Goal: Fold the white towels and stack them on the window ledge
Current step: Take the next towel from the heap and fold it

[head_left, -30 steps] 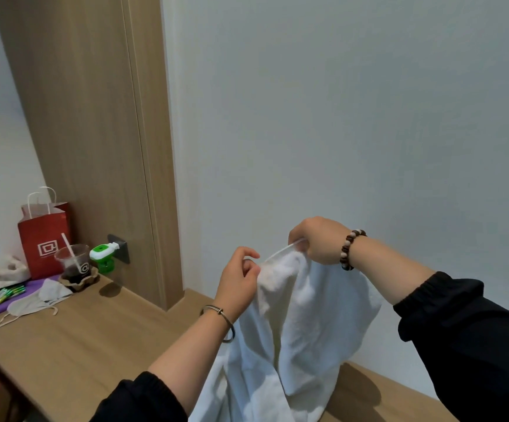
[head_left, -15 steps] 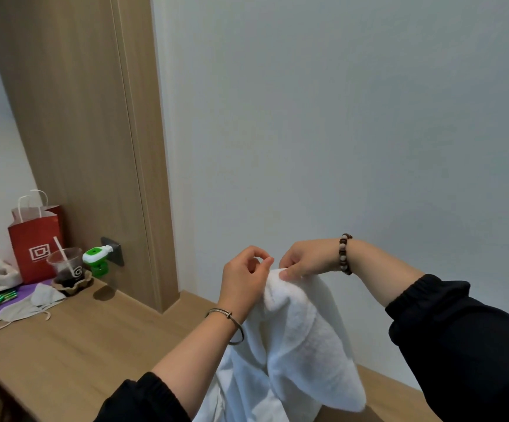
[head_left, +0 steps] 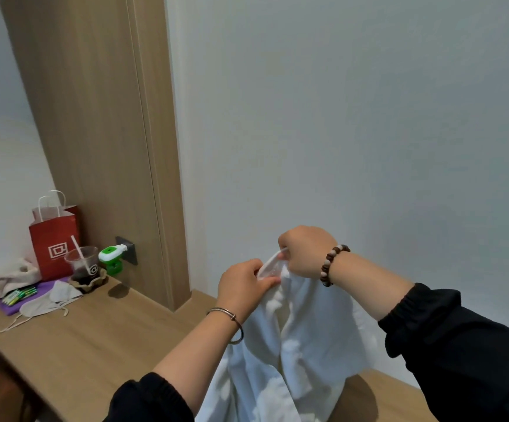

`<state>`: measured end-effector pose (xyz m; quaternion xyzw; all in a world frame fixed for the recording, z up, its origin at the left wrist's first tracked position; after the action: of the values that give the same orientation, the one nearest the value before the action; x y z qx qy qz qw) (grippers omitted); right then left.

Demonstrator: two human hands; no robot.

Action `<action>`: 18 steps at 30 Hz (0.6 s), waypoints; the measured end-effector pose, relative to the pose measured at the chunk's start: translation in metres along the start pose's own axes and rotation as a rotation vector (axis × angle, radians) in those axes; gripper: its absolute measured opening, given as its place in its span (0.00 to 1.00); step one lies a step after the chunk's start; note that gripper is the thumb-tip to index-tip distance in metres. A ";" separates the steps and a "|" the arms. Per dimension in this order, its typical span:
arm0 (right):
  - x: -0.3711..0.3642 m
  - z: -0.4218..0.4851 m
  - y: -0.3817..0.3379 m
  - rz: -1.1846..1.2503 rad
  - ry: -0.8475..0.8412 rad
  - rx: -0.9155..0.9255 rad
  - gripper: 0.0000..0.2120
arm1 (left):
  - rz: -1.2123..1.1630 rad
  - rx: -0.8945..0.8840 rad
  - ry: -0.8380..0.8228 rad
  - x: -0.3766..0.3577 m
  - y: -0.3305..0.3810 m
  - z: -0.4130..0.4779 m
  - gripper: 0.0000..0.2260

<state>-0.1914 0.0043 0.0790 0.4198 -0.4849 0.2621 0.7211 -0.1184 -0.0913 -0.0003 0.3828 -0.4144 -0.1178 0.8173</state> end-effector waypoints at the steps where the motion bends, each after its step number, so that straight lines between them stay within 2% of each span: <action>1: 0.002 0.000 -0.002 -0.025 0.016 -0.009 0.11 | 0.053 -0.006 0.026 0.000 0.000 -0.001 0.21; 5: 0.008 0.000 -0.009 -0.130 0.073 -0.018 0.04 | 0.271 -0.031 0.066 -0.001 0.000 -0.005 0.18; 11: 0.003 0.001 -0.013 -0.236 0.120 -0.059 0.06 | 0.406 -0.024 0.048 -0.002 0.004 -0.003 0.19; 14: 0.003 0.001 -0.013 -0.244 0.117 -0.070 0.07 | 0.365 0.024 0.037 -0.007 -0.002 -0.005 0.20; 18: 0.002 0.001 -0.011 -0.223 0.129 -0.091 0.07 | 0.110 0.169 -0.027 -0.020 -0.025 -0.011 0.20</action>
<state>-0.1820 -0.0023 0.0775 0.4203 -0.3990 0.1846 0.7938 -0.1191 -0.0924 -0.0347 0.4252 -0.4543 -0.0425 0.7817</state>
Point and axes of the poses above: each hand's wrist, its own z-axis towards the middle knuckle, its own x-axis out of the back of the hand, y = z × x, the point moved 5 cm from there along z, towards the middle knuckle, and after that the axes turned 14 degrees about -z, right-handed, at the moved point
